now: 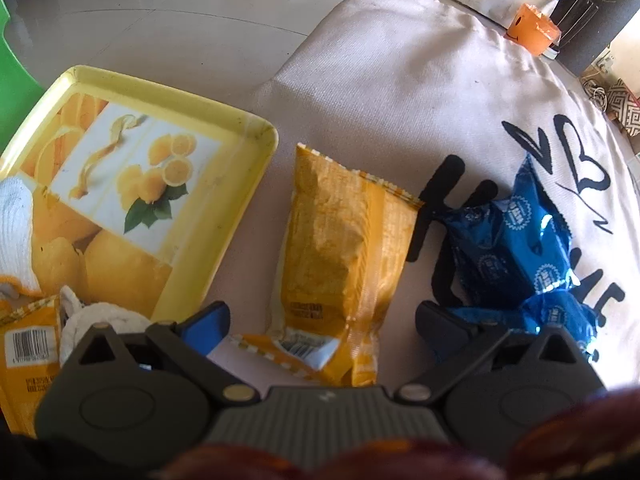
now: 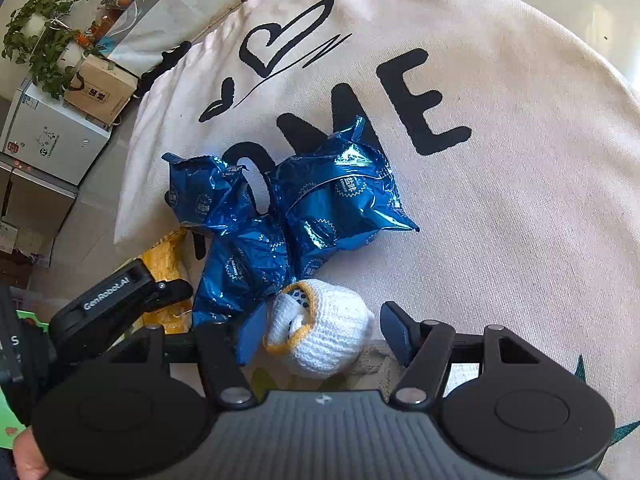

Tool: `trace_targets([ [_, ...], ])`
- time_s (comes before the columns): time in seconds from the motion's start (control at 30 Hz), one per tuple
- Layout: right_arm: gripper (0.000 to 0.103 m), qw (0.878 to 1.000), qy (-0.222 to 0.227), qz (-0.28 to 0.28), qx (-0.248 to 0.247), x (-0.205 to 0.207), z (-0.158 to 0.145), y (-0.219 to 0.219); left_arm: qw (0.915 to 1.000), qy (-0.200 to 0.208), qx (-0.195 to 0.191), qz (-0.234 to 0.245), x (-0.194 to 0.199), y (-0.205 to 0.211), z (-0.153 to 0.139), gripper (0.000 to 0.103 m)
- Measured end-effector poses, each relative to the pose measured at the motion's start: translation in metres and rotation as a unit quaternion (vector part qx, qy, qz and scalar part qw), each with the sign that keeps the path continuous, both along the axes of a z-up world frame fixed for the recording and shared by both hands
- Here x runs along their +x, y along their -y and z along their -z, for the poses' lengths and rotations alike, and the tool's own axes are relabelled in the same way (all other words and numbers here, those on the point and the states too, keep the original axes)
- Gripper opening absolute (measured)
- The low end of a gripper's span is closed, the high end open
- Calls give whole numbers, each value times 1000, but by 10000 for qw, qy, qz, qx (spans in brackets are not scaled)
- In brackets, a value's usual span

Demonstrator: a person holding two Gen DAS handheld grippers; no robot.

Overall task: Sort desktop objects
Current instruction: 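Close left tool on upright yellow snack bag while right tool reaches white glove ball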

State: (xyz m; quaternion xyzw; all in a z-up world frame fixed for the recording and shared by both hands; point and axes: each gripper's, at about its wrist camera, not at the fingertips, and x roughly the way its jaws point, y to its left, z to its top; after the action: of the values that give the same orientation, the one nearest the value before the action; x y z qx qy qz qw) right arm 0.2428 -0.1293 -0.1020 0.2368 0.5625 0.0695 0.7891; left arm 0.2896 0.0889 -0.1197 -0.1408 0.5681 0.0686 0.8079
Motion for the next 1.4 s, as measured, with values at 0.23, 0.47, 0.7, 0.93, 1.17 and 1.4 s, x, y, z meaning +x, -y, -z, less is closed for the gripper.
trace_targets([
  [0.23, 70, 9999, -9, -60, 80, -2, -2, 0, 9985, -123, 492, 217, 3, 11, 8, 102],
  [0.47, 73, 9991, 117, -382, -155, -4, -4, -11, 9965, -155, 758, 317, 3, 17, 10, 103],
  [0.7, 59, 9973, 275, -528, -438, -4, -1, -16, 9963, 35, 774, 360, -1, 14, 4, 84],
  [0.93, 54, 9986, 313, -348, -255, -5, -10, -8, 9991, 23, 263, 333, -11, 4, -6, 59],
  [1.17, 53, 9980, 551, -150, -281, -9, -36, -1, 9991, 123, 166, 381, -21, -3, -27, 59],
  [1.4, 46, 9970, 671, -361, -155, -13, -45, -5, 9985, 69, -24, 535, -39, 4, -33, 59],
])
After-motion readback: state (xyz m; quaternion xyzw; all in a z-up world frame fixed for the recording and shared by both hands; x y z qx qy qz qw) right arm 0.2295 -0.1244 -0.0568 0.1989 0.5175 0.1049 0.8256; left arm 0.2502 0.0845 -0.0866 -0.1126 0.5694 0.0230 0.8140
